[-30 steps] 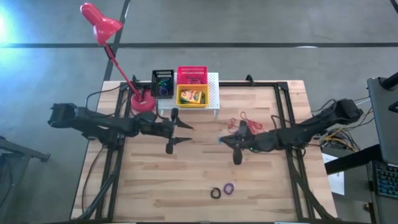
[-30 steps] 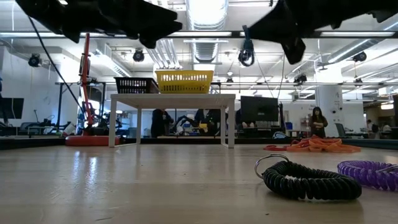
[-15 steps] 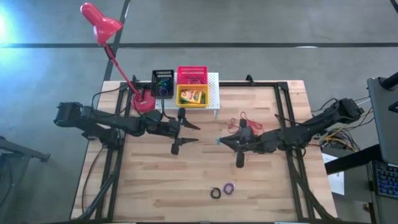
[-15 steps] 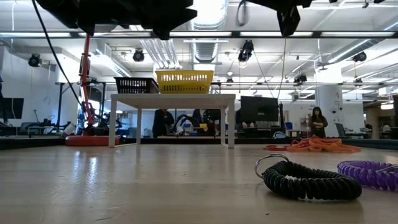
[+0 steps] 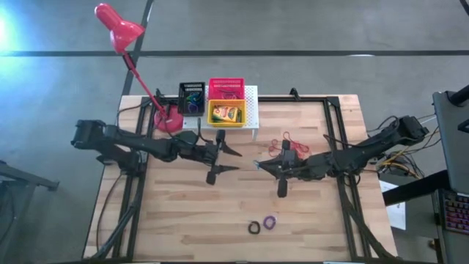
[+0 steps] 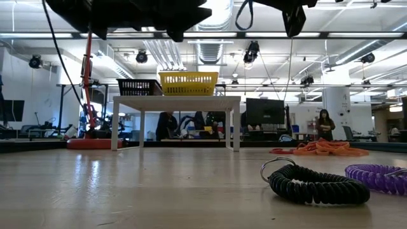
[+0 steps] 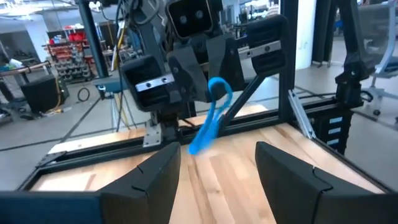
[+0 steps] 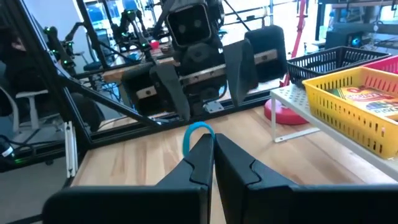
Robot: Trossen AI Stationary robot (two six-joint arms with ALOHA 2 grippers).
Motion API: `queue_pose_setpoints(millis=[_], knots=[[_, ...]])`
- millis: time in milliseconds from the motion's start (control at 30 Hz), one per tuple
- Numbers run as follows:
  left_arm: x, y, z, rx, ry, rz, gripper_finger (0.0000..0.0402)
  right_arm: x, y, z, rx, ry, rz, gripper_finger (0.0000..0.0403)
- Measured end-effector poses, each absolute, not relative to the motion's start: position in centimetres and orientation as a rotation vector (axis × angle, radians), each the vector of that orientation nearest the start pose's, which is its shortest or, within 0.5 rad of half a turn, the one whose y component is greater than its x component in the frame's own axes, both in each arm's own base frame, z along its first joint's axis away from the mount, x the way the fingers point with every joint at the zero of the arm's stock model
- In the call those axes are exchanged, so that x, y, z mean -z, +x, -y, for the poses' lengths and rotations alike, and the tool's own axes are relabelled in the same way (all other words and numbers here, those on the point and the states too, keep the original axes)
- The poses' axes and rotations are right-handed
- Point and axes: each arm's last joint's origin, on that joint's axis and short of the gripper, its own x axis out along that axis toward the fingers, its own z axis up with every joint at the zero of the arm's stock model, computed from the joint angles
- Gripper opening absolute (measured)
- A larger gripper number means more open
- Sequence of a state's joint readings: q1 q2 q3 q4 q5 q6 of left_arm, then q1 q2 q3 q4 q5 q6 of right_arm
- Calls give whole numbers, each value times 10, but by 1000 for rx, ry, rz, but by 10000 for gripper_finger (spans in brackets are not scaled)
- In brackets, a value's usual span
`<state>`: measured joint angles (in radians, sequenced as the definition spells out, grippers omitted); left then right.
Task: Pick & Place Office Desk Supplies
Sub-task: Put the blue rubber band into the red bin on the shelf on the shelf
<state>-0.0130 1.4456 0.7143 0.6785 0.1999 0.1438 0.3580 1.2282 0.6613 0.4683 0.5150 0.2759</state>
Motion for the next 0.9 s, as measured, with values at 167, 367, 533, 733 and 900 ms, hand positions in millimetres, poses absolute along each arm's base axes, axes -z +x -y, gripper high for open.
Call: queue_pose_setpoints(millis=[167, 367, 533, 733, 900], knots=[[-238, 321, 11, 235, 102, -8, 213, -261, 252, -79, 169, 230, -72, 8], [-232, 345, 15, 262, 90, -30, 213, -260, 252, -79, 170, 229, -77, 8], [-231, 362, 19, 276, 72, -35, 204, -257, 253, -79, 172, 228, -90, 8], [-234, 367, 21, 284, 72, -25, 143, -255, 253, -79, 173, 229, -100, 8], [-234, 367, 21, 284, 73, -23, 70, -255, 253, -80, 168, 227, -100, 8]])
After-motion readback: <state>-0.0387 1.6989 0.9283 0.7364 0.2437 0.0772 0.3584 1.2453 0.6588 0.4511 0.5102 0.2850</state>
